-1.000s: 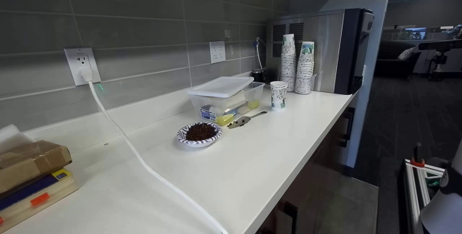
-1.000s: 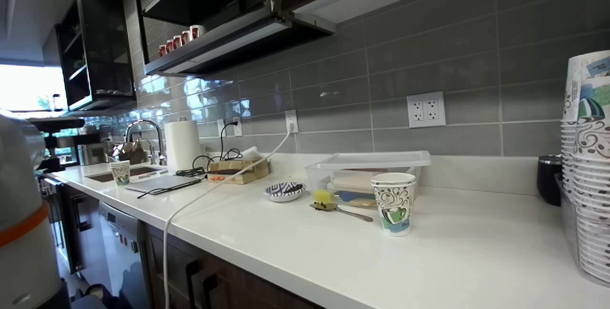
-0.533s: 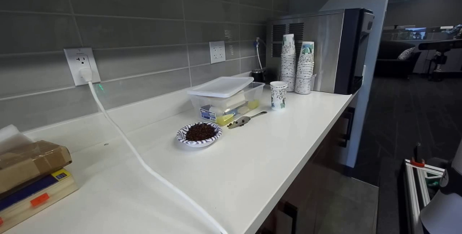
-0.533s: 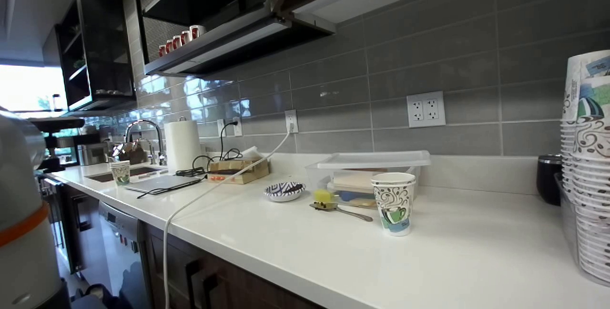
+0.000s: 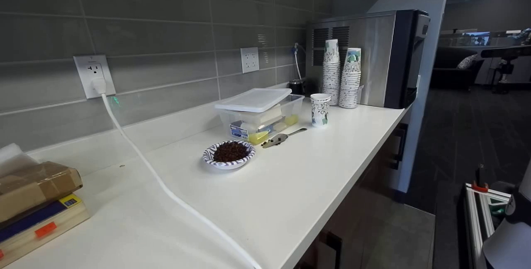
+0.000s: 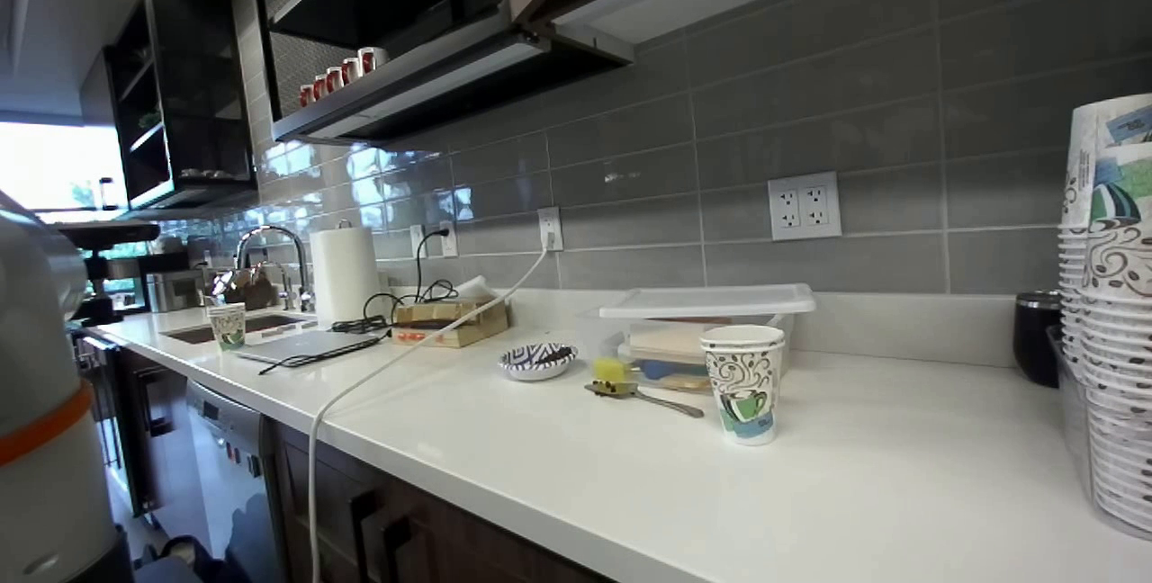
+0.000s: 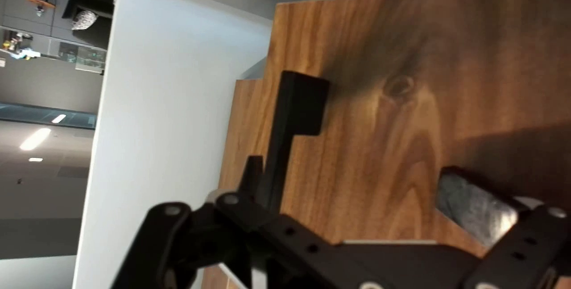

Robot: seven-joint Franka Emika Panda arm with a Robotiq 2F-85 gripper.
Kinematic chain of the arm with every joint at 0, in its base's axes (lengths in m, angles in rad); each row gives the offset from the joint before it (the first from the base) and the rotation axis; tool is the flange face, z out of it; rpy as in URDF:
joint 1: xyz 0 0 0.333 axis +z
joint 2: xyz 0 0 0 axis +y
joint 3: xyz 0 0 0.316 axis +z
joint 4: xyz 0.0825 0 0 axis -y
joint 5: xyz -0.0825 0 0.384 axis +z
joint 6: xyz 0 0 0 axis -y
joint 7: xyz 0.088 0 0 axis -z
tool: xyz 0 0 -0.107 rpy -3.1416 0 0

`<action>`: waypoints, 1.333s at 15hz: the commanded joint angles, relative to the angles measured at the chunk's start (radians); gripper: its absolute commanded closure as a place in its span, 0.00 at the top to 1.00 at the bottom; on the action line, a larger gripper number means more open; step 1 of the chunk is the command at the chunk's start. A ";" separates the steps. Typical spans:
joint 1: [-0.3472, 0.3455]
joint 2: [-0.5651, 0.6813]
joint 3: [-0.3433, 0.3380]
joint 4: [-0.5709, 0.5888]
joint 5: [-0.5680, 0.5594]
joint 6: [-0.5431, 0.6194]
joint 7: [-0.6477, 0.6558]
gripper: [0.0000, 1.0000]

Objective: Open the left door of the top cabinet

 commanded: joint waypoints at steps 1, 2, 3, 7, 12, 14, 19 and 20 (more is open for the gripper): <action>-0.013 0.109 0.029 0.069 0.073 0.086 0.040 1.00; -0.015 0.134 0.037 0.080 0.090 0.109 0.047 1.00; -0.017 0.156 0.045 0.090 0.111 0.125 0.050 1.00; -0.018 0.219 0.077 0.121 0.211 0.177 0.020 1.00; -0.030 0.223 0.112 0.133 0.309 0.157 -0.067 1.00; -0.033 0.192 0.110 0.117 0.350 0.141 -0.152 1.00; -0.078 0.116 0.112 0.075 0.410 0.132 -0.328 1.00; -0.073 0.096 0.106 0.058 0.434 0.128 -0.373 1.00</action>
